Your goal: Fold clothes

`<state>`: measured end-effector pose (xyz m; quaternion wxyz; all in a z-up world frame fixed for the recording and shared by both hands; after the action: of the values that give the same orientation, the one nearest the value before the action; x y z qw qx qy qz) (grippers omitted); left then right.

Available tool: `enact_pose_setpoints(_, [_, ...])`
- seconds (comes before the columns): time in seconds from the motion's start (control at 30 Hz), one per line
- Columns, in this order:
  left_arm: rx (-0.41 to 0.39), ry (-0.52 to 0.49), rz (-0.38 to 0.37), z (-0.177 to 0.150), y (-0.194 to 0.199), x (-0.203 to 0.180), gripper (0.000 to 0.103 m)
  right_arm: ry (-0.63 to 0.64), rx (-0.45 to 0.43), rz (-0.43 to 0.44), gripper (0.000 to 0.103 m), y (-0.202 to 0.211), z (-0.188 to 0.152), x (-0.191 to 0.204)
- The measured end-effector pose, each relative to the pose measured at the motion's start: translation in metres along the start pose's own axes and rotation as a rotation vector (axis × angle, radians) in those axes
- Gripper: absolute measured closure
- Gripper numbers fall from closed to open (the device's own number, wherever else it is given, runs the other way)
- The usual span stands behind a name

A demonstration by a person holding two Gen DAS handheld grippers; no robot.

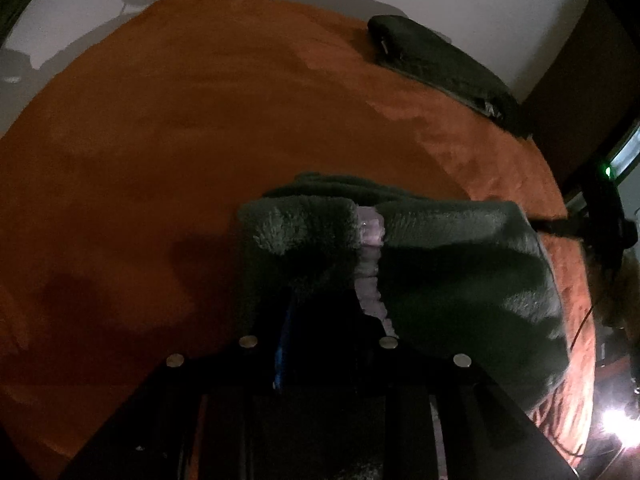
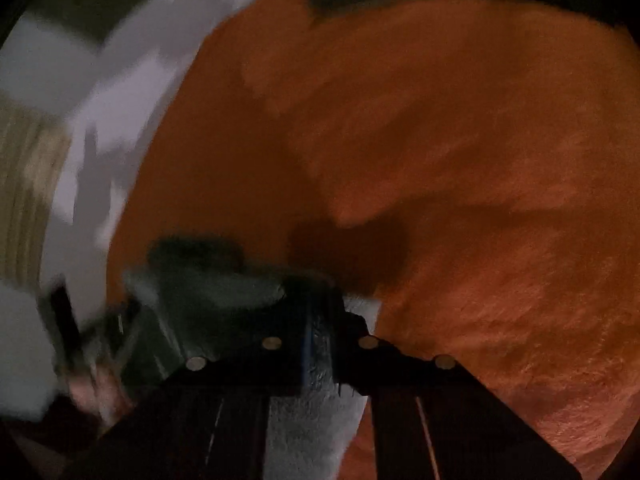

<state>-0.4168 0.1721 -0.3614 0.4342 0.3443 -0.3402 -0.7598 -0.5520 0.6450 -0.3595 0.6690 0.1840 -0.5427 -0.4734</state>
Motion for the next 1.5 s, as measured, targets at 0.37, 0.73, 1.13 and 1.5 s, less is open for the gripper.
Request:
enact_pose_setpoints(0.37, [-0.051,-0.043,0.036,0.02,0.06,-0.01,0.063,-0.007,-0.067,0.084,0.078,0.036,-0.023,0.016])
enact_pose_setpoints(0.73, [-0.144,-0.101,0.29,0.034,-0.027,-0.062,0.027,0.348,-0.139,-0.16,0.056,-0.063,-0.095,0.082])
enact_pose_setpoints(1.13, [-0.116,0.047,0.106,0.003,-0.025,0.001,0.018,0.339,-0.118,-0.106,0.036,-0.05,-0.084,0.047])
enact_pose_setpoints(1.5, [-0.165,-0.21,0.115,-0.037,0.091,0.002,0.018,0.645,-0.218,-0.12,0.035,0.01,-0.118,0.099])
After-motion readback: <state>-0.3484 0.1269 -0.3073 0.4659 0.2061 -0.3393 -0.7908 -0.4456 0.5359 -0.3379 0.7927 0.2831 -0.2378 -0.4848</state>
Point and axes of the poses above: each gripper's, at about its wrist camera, not at the fingertips, and y roughly against the way its jaws point, x to its left, z to its top, the point moved 7 cm from there along -y, roughly the way its jaws point, and after that the axes turned 4 degrees about -x, right-handed, at the moved point
